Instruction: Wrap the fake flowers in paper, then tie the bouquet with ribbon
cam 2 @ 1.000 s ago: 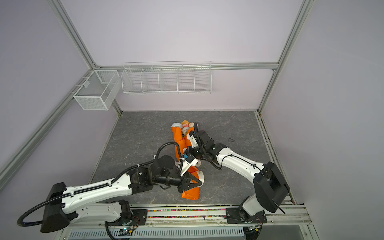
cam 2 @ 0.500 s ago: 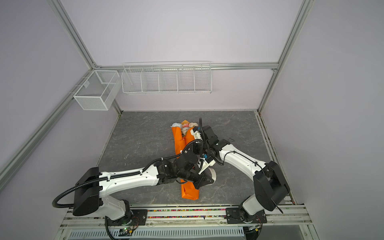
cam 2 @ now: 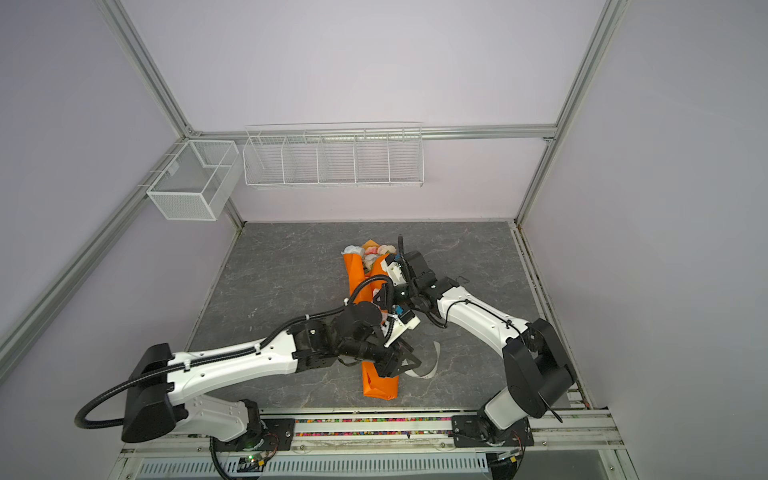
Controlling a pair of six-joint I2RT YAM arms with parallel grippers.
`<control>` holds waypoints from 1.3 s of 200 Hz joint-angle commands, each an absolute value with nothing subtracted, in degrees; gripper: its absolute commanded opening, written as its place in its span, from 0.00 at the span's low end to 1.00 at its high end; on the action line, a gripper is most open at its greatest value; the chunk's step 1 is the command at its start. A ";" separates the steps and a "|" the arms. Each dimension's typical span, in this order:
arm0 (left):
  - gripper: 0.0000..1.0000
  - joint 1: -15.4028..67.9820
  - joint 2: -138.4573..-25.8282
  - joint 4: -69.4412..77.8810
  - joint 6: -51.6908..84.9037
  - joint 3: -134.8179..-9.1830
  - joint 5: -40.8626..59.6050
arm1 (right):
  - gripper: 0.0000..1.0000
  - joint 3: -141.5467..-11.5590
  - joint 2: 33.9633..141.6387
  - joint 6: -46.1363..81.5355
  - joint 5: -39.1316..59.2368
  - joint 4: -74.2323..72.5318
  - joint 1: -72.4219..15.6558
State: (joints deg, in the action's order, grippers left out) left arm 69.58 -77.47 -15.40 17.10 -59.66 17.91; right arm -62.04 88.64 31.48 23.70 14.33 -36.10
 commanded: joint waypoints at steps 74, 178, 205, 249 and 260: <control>0.31 54.71 -53.11 -13.11 24.36 -42.10 5.73 | 0.08 -60.73 87.86 32.26 28.08 10.46 -37.32; 0.42 32.99 -64.85 3.78 30.22 -40.74 37.04 | 0.09 -59.69 85.44 25.79 27.85 12.30 -41.99; 0.43 31.48 -67.01 6.98 35.65 -40.03 43.22 | 0.09 -59.46 84.84 22.82 26.03 12.23 -44.02; 0.44 30.63 -71.67 4.62 38.43 -40.90 44.41 | 0.09 -58.89 84.32 19.98 24.68 12.19 -45.13; 0.43 30.31 -72.74 5.10 38.91 -41.24 45.43 | 0.09 -58.72 84.25 19.65 24.32 12.26 -45.18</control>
State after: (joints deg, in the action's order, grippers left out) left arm 31.09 -70.74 3.03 35.68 -40.60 41.25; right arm -59.88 86.08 22.57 25.58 12.14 -44.97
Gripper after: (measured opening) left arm 0.435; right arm 0.093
